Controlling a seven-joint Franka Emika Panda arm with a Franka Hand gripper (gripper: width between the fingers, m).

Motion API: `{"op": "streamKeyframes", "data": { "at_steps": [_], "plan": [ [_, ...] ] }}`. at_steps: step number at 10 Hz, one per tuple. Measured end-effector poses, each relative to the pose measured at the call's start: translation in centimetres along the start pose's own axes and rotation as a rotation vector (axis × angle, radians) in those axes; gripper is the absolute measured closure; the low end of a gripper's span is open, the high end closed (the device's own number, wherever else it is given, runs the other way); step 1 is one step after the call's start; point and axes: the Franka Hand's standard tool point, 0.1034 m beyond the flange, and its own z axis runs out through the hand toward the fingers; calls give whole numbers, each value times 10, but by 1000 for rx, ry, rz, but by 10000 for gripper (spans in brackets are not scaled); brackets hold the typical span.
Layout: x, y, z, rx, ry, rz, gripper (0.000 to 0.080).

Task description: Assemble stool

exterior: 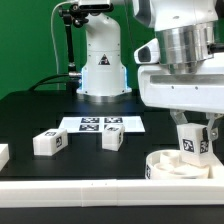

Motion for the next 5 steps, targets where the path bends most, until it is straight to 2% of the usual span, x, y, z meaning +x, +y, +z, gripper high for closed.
{"op": "streamKeyframes", "data": {
  "at_steps": [3, 4, 5],
  "plan": [
    [1, 0, -1, 0, -6, -30, 458],
    [6, -1, -6, -3, -13, -96, 245],
    [7, -2, -11, -3, -17, -120, 245]
  ]
}}
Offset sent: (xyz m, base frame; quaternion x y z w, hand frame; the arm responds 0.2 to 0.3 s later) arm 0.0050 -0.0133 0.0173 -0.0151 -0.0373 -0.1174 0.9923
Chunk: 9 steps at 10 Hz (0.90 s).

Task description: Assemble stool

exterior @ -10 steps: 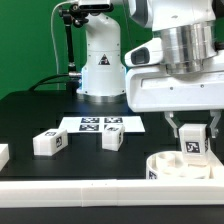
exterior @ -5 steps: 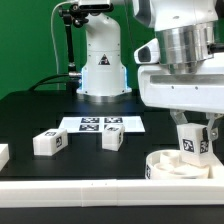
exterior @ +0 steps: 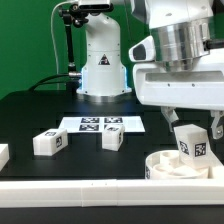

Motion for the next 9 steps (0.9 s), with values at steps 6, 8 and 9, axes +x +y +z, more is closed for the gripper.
{"op": "streamKeyframes", "data": {
  "at_steps": [6, 8, 9],
  "plan": [
    [0, -4, -11, -6, 3, -205, 151],
    [-6, -7, -9, -36, 24, -480, 151],
    [-9, -8, -9, -42, 27, -566, 151]
  ]
}}
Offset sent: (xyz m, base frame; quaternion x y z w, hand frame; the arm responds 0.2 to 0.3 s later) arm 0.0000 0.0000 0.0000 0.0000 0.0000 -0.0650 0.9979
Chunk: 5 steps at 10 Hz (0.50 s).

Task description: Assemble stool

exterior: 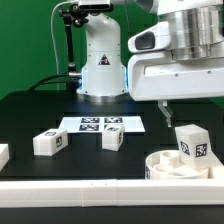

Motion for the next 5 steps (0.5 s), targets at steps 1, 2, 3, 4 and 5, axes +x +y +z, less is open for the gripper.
{"op": "streamKeyframes", "data": {
  "at_steps": [1, 2, 3, 4, 5],
  "plan": [
    [-1, -2, -1, -1, 0, -99, 151],
    [1, -3, -3, -7, 5, -214, 151],
    [3, -2, -4, -6, 7, -318, 151],
    [4, 1, -3, -1, 4, -347, 151],
    [4, 2, -3, -7, 5, -455, 151]
  ]
}}
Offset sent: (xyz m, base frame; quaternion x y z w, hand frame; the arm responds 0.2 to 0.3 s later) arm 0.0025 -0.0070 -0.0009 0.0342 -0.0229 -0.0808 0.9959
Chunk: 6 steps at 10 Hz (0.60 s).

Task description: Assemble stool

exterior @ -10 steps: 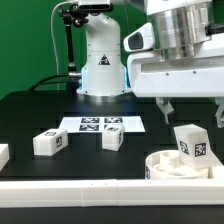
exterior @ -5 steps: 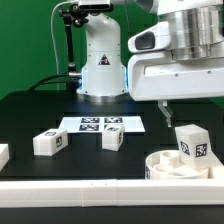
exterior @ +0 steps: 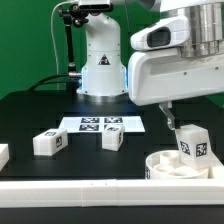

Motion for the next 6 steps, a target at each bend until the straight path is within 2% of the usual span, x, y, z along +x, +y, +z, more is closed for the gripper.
{"op": "streamKeyframes", "data": {
  "at_steps": [2, 3, 6],
  "plan": [
    [1, 0, 0, -5, 3, -155, 151],
    [4, 0, -1, -27, 21, -315, 151],
    [5, -2, -1, -49, 19, -614, 151]
  ]
}}
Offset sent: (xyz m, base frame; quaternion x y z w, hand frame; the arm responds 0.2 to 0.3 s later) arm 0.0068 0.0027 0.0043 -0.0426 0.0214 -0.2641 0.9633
